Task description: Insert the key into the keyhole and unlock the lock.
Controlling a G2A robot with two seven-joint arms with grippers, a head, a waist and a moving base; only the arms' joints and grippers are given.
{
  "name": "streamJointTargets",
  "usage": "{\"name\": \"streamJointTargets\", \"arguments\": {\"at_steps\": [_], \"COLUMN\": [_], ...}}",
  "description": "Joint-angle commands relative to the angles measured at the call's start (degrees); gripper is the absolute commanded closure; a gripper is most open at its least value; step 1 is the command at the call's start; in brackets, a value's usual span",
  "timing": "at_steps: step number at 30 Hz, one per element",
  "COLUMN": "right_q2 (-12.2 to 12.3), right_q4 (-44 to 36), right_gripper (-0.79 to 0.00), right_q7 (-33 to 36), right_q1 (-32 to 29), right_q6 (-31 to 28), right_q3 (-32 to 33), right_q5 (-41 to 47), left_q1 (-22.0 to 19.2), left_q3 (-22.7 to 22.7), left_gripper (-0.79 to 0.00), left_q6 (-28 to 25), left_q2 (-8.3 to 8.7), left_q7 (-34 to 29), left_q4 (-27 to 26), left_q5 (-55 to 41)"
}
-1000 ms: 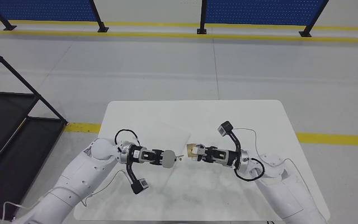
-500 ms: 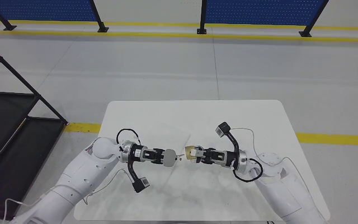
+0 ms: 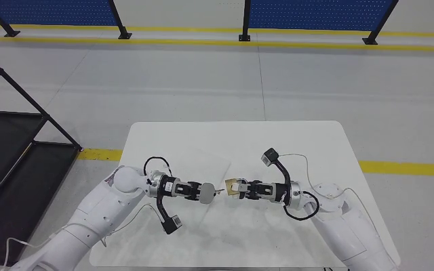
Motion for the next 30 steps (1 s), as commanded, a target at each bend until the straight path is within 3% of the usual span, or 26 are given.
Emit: {"name": "streamJointTargets", "arguments": {"at_steps": [1,30], "right_q2": [0.0,0.0], "right_q4": [0.0,-1.3], "right_gripper": [0.000,0.000], "right_q7": [0.1,-2.3], "right_q1": [0.0,-0.5], "right_q6": [0.0,-1.0], "right_q3": [0.0,-0.5], "right_q5": [-0.2,-3.1], "left_q1": [-0.1,-1.1], "left_q3": [0.1,1.8], "left_gripper": [0.000,0.000], "left_q6": [0.1,0.9], "left_q2": [0.04,0.42], "left_q7": [-0.1,-0.9], "left_q4": [0.1,1.2], "left_q5": [-0.1,-1.3]}}
